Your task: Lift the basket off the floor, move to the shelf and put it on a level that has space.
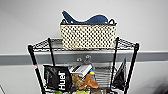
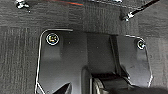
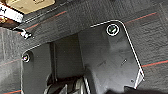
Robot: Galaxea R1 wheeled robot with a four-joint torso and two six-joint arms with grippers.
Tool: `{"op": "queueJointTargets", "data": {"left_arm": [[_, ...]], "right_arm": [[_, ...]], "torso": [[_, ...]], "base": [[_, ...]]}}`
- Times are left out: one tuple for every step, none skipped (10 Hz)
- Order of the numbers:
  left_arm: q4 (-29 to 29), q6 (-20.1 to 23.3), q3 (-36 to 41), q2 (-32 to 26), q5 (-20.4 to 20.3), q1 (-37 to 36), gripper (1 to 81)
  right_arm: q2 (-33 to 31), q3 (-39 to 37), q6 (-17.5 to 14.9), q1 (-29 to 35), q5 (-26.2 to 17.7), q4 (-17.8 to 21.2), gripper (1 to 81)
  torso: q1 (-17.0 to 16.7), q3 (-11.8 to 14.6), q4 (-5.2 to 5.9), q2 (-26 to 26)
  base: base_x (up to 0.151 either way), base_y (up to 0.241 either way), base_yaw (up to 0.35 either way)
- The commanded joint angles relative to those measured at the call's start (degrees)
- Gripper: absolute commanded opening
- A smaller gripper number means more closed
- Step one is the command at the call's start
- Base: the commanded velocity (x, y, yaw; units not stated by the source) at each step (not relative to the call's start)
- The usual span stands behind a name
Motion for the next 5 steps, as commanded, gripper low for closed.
{"op": "queueJointTargets", "data": {"left_arm": [[1.05, 0.23, -2.80, 2.00, -0.09, -2.20, 81.1], [0.96, 0.14, -3.85, 2.96, -0.27, -1.93, 81.1], [0.96, 0.14, -5.68, 4.27, -1.22, -1.49, 81.1], [1.05, 0.14, -8.06, 5.86, -2.12, -1.23, 81.1], [1.05, 0.14, -10.17, 7.35, -2.03, -1.23, 81.1]], "right_arm": [[1.58, -0.02, -0.14, 2.15, -0.38, -3.49, 81.1], [2.02, -0.02, -0.06, 1.71, -0.38, -3.93, 81.1], [2.45, -0.19, -0.05, 1.01, -0.38, -4.97, 81.1], [2.72, -0.46, -0.05, 0.57, -0.38, -5.51, 81.1], [2.72, -0.46, 0.03, 0.48, -0.38, -5.51, 81.1]], "torso": [[0.00, 0.00, 0.00, 0.00], [0.00, 0.00, 0.00, -0.02], [0.00, 0.00, 0.00, -0.02], [-0.02, 0.00, 0.00, -0.02], [-0.02, 0.00, 0.00, -0.02]], "base": [[0.000, 0.000, 0.000], [0.000, 0.000, 0.000], [0.000, 0.000, 0.000], [0.000, 0.000, 0.000], [0.000, 0.000, 0.000]]}}
